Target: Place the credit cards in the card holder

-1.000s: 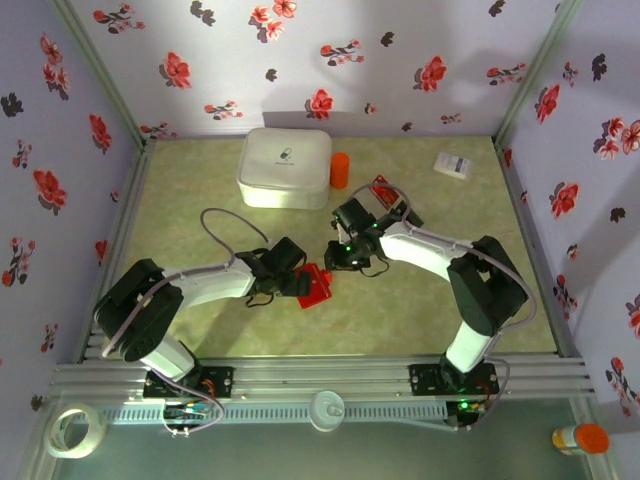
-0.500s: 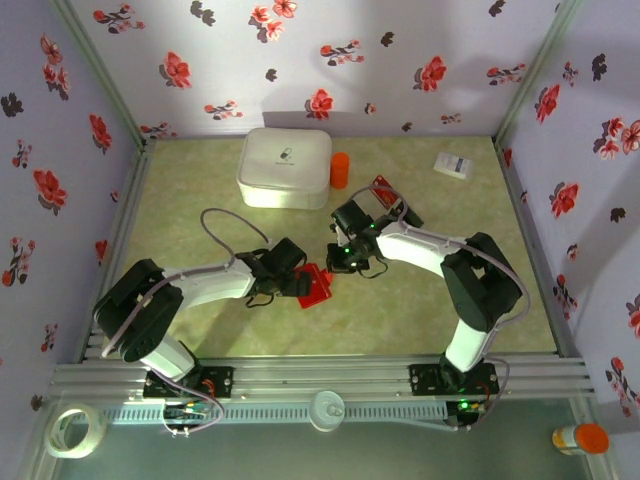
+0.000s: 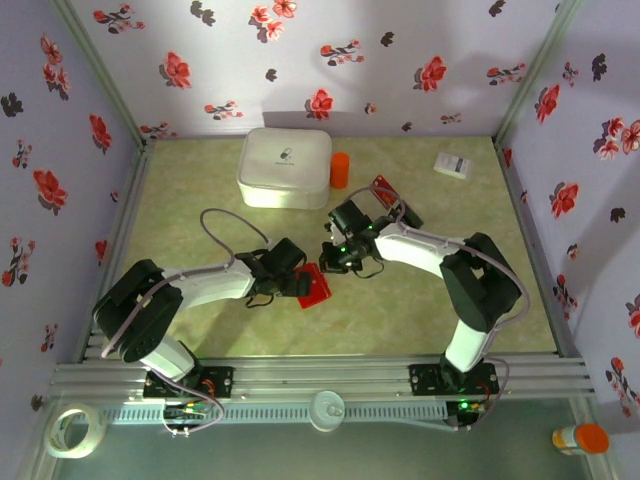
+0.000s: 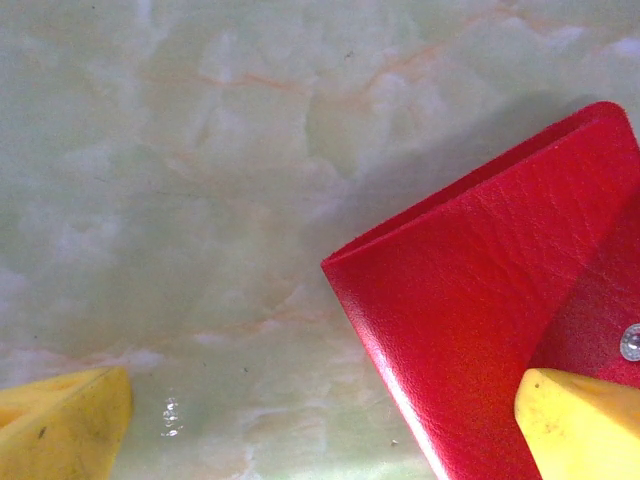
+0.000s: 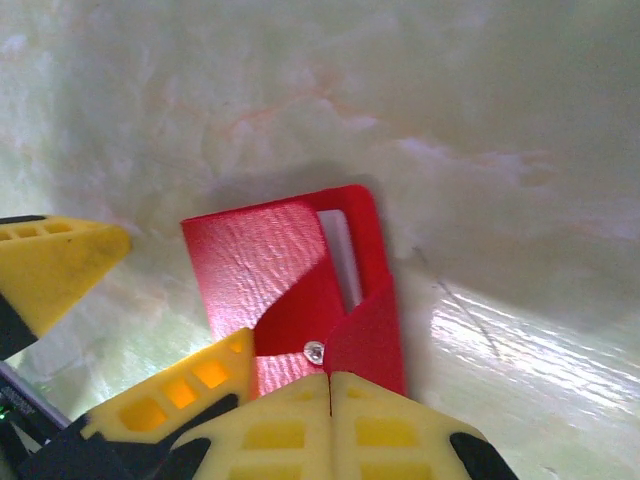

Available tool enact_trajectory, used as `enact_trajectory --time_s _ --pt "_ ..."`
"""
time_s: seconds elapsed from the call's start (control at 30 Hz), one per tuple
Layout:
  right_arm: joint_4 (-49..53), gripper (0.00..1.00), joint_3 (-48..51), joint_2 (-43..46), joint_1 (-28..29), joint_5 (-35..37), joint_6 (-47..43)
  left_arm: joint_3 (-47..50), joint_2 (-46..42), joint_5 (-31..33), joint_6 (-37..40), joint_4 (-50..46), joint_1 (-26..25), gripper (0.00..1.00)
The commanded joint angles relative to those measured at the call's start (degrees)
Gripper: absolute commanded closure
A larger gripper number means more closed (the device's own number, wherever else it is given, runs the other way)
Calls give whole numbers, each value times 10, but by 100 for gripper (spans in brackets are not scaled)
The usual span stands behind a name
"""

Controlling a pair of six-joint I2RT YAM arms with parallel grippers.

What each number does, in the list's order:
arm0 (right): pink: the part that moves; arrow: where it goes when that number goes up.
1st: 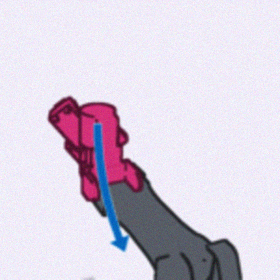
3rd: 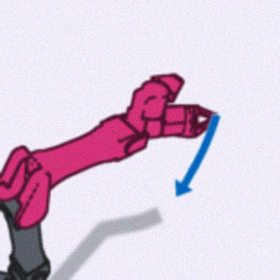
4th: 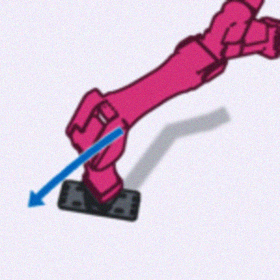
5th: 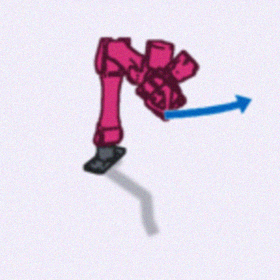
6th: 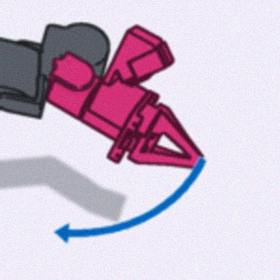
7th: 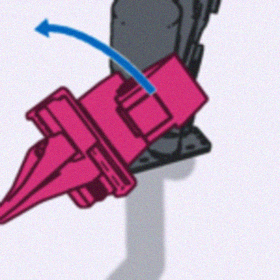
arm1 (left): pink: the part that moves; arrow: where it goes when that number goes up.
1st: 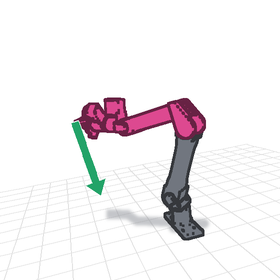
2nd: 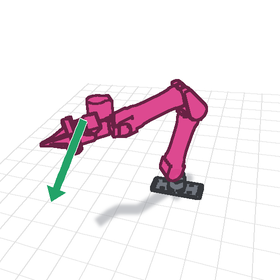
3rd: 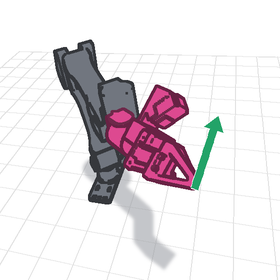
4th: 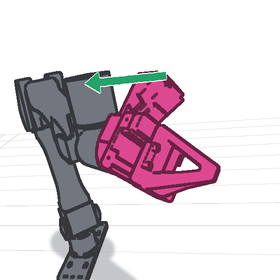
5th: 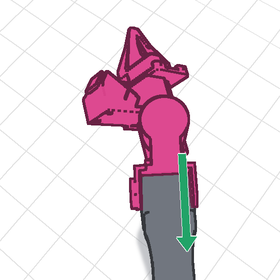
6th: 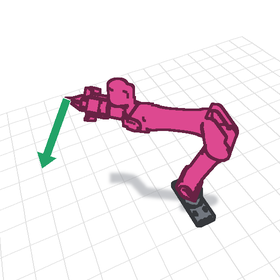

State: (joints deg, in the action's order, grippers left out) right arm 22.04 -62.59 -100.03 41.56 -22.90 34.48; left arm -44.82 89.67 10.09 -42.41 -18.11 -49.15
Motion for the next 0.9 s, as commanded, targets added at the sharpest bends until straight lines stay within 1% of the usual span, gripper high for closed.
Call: enact_trajectory --time_s 0.0,0.27,0.5,0.6,0.87 --pt "-27 100 -2 -18 14 -18 18 23 23 -2 10 -5 -4 0" --pt "-54 100 18 -50 27 -20 32 20 16 -3 8 -8 -4 0" --pt "-65 100 45 -45 27 -13 38 -1 -24 -6 14 -32 -2 0" --pt "-68 100 51 -44 27 -13 38 -11 -35 -3 17 -45 7 0" --pt "-69 100 56 -41 27 -10 39 -2 -19 1 26 -48 21 0"
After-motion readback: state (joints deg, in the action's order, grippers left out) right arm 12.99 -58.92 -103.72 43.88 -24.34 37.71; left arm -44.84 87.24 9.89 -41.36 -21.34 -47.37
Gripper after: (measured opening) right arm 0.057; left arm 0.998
